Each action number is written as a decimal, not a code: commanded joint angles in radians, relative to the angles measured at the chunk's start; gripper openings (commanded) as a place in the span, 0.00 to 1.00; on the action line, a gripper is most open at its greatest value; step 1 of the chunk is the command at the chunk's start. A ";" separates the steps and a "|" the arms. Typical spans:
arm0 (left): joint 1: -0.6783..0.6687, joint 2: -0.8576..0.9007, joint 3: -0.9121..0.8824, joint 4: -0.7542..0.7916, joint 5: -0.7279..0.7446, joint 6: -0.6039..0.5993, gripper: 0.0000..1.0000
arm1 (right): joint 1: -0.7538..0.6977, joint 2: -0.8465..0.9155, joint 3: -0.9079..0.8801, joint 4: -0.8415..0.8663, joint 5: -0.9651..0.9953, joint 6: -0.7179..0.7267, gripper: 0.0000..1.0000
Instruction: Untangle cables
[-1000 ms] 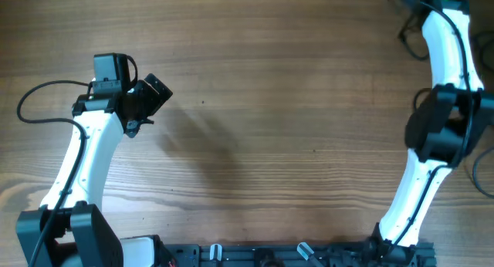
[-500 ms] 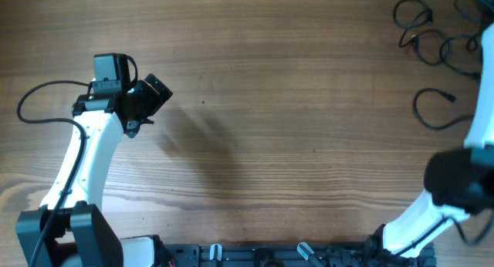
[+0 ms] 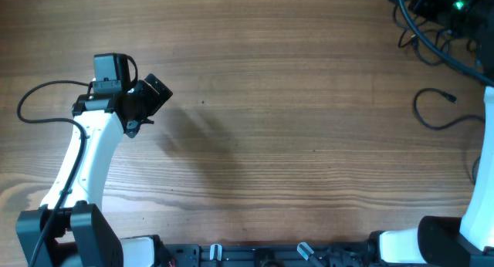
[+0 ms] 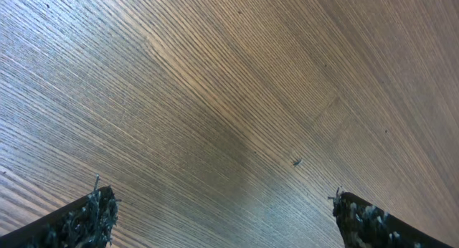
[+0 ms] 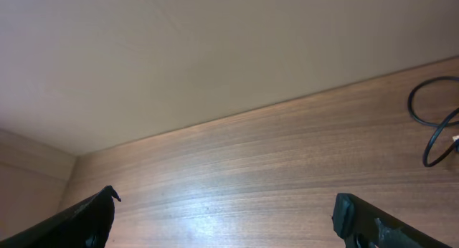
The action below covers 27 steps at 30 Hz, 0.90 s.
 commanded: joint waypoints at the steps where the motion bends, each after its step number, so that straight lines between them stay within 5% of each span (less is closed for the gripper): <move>1: 0.006 0.006 -0.001 0.003 -0.010 -0.006 1.00 | 0.000 0.019 -0.001 -0.001 0.003 -0.017 1.00; 15: 0.006 0.006 -0.001 0.003 -0.010 -0.006 1.00 | 0.144 -0.273 -0.036 0.000 0.003 -0.017 1.00; 18: 0.006 0.006 -0.001 0.003 -0.010 -0.006 1.00 | 0.155 -0.377 -0.185 0.104 0.029 -0.016 1.00; 27: 0.006 0.006 -0.001 0.003 -0.010 -0.006 1.00 | 0.156 -0.949 -1.159 0.850 0.271 0.034 1.00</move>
